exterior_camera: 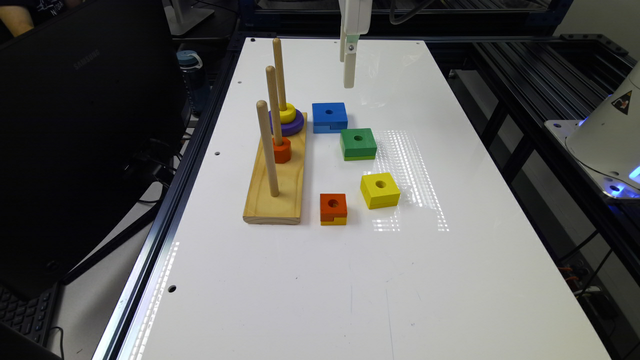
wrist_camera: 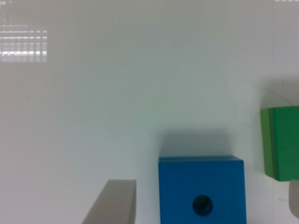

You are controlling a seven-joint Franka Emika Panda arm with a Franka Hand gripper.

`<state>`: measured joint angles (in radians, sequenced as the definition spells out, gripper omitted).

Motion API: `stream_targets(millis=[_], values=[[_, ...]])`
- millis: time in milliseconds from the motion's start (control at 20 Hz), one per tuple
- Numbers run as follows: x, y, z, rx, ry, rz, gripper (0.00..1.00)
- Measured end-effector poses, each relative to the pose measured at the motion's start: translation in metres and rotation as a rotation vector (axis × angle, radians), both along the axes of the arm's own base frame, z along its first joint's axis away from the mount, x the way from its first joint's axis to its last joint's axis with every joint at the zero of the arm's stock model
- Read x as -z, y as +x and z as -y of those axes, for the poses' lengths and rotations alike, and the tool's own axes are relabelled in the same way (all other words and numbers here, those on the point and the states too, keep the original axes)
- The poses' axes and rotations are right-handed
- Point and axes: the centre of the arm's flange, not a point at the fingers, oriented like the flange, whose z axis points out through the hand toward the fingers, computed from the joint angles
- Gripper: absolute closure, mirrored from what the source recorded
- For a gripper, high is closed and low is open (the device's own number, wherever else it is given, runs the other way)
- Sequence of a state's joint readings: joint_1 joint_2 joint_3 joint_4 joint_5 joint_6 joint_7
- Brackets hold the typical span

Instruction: Pick up blue block.

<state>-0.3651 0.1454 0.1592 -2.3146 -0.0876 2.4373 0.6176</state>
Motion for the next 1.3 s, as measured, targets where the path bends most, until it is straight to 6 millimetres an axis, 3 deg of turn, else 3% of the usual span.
stream_targets(millis=[1100,1300], values=[[0.001,0.01,0.001,-0.001,0.001,0.018,0.0],[0.01,0.011,0.001,-0.002,0.006,0.015,0.0]])
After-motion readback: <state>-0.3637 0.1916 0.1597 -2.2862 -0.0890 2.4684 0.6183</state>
